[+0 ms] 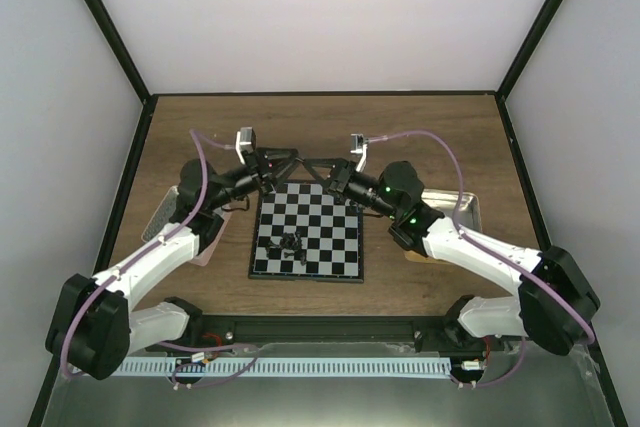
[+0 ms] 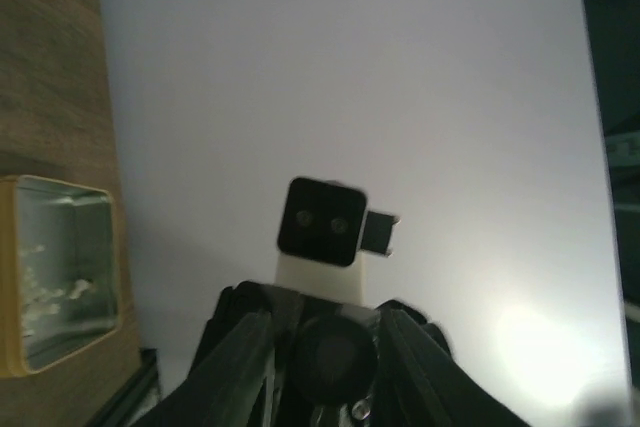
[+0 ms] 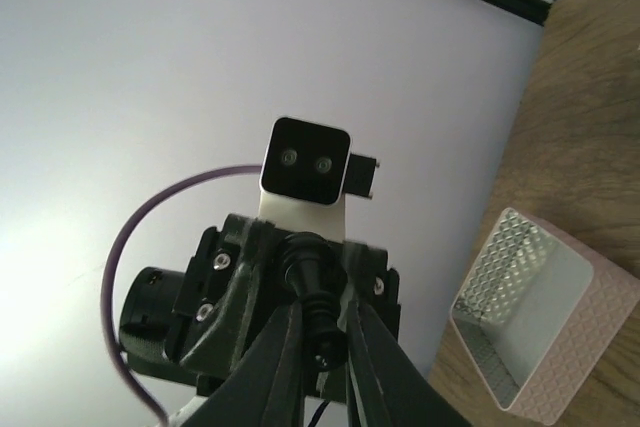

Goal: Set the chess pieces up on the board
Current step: Place the chess piece on the chessboard.

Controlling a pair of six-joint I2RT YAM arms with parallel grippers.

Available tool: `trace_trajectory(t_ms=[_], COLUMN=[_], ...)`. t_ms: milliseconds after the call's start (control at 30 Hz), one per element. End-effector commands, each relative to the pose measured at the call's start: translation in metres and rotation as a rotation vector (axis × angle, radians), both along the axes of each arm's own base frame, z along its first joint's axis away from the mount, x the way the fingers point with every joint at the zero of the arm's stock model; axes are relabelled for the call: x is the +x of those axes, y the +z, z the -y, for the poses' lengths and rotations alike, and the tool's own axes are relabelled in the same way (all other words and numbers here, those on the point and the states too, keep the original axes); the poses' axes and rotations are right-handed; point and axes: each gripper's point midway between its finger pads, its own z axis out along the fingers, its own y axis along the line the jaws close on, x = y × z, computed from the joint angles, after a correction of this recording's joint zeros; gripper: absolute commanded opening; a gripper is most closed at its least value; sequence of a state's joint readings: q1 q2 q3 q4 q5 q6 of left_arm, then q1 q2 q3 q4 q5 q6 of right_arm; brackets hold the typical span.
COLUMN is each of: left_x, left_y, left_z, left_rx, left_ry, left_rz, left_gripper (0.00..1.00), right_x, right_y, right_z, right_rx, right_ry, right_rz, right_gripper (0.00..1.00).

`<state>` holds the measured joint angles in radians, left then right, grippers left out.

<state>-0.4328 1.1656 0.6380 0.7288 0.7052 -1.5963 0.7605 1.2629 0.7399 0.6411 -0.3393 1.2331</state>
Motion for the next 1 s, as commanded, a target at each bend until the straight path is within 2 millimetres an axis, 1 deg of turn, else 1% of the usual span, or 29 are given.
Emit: trace_trajectory(t_ms=[0, 67, 100, 133, 167, 200, 333, 400, 433, 467, 533, 633, 700, 767, 800, 867, 967], left_x=[-0.003, -0.002, 0.000, 0.002, 0.004, 0.007, 0.019, 0.023, 0.026, 0.029, 0.037, 0.047, 0.051, 0.053, 0.055, 0.056, 0.058], left_y=[-0.013, -0.022, -0.029, -0.038, -0.053, -0.064, -0.102, -0.113, -0.116, -0.118, -0.113, -0.089, -0.075, -0.061, -0.053, -0.041, -0.032], left_z=[0.000, -0.001, -0.002, -0.005, -0.009, -0.015, -0.050, -0.069, -0.080, -0.090, -0.110, -0.133, -0.147, -0.154, -0.154, -0.155, -0.161], left_rx=[0.037, 0.076, 0.105, 0.140, 0.189, 0.233, 0.412, 0.500, 0.550, 0.604, 0.726, 0.876, 0.970, 1.028, 1.046, 1.073, 1.120], left_ry=[-0.004, 0.004, 0.015, 0.032, 0.053, 0.078, 0.211, 0.280, 0.316, 0.351, 0.428, 0.518, 0.569, 0.591, 0.593, 0.594, 0.621], left_rz=[-0.004, -0.015, -0.025, -0.037, -0.079, -0.095, -0.137, -0.134, -0.124, -0.114, -0.058, 0.030, 0.086, 0.136, 0.164, 0.210, 0.266], left_gripper=[0.40, 0.57, 0.64, 0.67, 0.70, 0.71, 0.74, 0.75, 0.75, 0.75, 0.76, 0.78, 0.80, 0.83, 0.84, 0.84, 0.86], right_x=[0.014, 0.015, 0.017, 0.018, 0.021, 0.023, 0.028, 0.029, 0.032, 0.031, 0.031, 0.031, 0.028, 0.021, 0.018, 0.014, 0.014], right_y=[0.003, -0.006, -0.011, -0.020, -0.031, -0.043, -0.089, -0.111, -0.116, -0.127, -0.144, -0.167, -0.181, -0.196, -0.202, -0.216, -0.229], right_z=[0.003, 0.004, 0.004, 0.005, 0.007, 0.011, 0.026, 0.032, 0.030, 0.031, 0.026, 0.019, 0.014, 0.009, 0.005, 0.005, 0.004], right_rx=[-0.074, -0.153, -0.204, -0.264, -0.328, -0.392, -0.649, -0.784, -0.826, -0.885, -0.979, -1.144, -1.242, -1.319, -1.352, -1.429, -1.503], right_ry=[-0.068, -0.077, -0.085, -0.092, -0.104, -0.118, -0.144, -0.124, -0.110, -0.081, -0.018, 0.043, 0.096, 0.162, 0.192, 0.225, 0.239], right_rz=[0.011, 0.039, 0.045, 0.043, 0.035, 0.022, -0.003, -0.016, -0.003, -0.013, -0.013, -0.016, 0.002, -0.004, -0.006, -0.027, -0.040], right_gripper=[0.05, 0.04, 0.04, 0.04, 0.03, 0.03, 0.03, 0.03, 0.03, 0.03, 0.03, 0.03, 0.03, 0.03, 0.03, 0.03, 0.03])
